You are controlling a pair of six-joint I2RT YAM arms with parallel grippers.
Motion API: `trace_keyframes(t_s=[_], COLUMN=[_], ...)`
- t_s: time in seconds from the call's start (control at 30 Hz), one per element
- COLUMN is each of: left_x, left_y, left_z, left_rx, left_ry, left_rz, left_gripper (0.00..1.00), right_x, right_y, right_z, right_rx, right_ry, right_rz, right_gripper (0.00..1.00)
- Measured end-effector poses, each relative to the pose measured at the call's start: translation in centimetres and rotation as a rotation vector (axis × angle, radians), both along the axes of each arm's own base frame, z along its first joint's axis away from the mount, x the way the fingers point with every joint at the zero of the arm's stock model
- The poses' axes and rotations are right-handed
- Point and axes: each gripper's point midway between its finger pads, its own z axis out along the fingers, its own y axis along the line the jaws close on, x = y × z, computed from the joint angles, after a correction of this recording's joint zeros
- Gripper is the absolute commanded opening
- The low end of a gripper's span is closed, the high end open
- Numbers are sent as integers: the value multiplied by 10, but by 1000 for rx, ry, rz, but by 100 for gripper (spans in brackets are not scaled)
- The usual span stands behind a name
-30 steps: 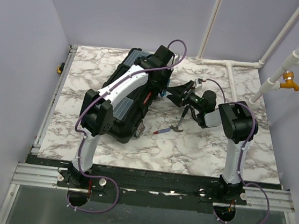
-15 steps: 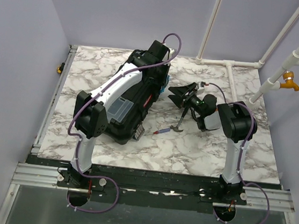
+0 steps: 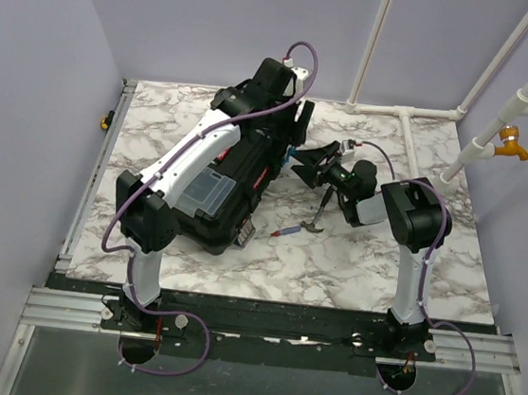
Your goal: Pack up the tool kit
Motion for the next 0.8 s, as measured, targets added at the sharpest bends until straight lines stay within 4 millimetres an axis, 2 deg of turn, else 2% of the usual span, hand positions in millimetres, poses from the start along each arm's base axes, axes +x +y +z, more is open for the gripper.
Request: trace_keyframes(t_s=[0.2,0.27,0.33,0.4,0.53,0.6,0.73,0.8], left_x=[-6,-7,-5,-3,0,-4,-17,-24], left_y=[18,32,48,70,140,172,221,233], left_z=[52,67,75,76,50,28,-20,-39], left_rx=[-11,-6,-3,5,40,48,52,48], left_ry=[-118,-152,-175,-183,-151,-118,-49,-26], left_rz=[32,66,109,175,391,484,621,661], left_gripper=[83,88,98,98,99,98,98,98], right_x=[-3,-3,0,4,10,12,19,22], right_y=[10,14,18,19,20,21,21,22], right_z=[-1,3,9,18,35,38,40,41], right_rx=[-38,-65,-100,-134,-193,-222,-293,-324], right_ry=[22,24,24,20,5,8,17,21], right_rz=[17,18,7,-20,-74,-90,-112,-124], right_gripper=[94,95,95,95,95,95,95,95])
